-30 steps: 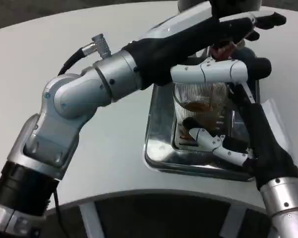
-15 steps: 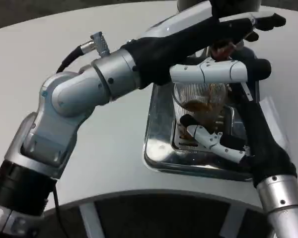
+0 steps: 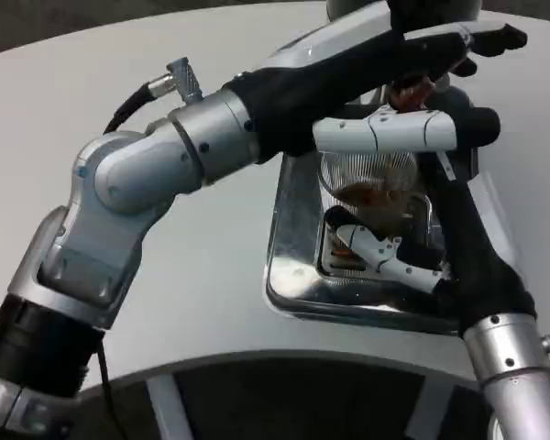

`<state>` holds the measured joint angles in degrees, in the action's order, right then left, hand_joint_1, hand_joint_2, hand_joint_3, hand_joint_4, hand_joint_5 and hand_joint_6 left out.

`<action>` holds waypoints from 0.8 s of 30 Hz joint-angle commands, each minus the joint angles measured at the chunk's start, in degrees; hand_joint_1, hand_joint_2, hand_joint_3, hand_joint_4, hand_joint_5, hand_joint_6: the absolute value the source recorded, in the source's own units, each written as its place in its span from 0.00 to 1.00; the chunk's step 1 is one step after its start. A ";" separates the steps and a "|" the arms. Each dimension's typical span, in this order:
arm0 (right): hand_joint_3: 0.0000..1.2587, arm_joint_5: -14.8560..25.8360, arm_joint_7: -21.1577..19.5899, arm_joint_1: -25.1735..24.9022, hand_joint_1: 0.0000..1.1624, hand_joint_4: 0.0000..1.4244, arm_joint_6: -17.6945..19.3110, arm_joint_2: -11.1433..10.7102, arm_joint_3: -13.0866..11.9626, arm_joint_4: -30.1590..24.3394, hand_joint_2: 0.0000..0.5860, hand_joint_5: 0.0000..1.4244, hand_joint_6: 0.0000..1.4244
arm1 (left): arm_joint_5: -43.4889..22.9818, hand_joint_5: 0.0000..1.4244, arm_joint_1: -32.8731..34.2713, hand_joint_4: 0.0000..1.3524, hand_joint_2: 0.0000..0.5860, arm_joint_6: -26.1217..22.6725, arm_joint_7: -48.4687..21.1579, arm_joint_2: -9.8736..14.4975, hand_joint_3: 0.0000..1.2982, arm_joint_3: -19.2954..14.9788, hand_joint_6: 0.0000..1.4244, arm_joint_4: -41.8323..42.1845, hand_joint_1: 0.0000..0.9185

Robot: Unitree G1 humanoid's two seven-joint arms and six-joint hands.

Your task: Grasp the cup under the faucet to collect the drink, then remove the cup.

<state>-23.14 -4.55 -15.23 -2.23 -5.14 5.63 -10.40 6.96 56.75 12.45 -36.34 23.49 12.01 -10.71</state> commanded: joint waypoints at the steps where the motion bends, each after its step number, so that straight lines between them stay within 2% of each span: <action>1: 0.01 0.12 -0.92 -0.15 0.63 0.05 -0.60 0.44 -0.08 1.38 0.40 0.10 0.09 | 0.66 0.11 -0.37 0.06 0.12 0.21 -1.72 0.22 0.11 1.08 0.13 -1.41 0.00; 24: 0.01 0.21 -2.12 -2.85 0.63 0.05 -1.68 1.81 0.33 5.14 0.40 0.10 0.09 | 0.58 0.11 -0.40 0.06 0.12 0.47 -2.06 0.70 0.11 0.98 0.13 -1.84 0.00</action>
<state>-23.11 -6.37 -18.05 -3.05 -3.69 5.63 -5.71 6.80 57.05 13.31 -36.46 23.46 12.10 -11.76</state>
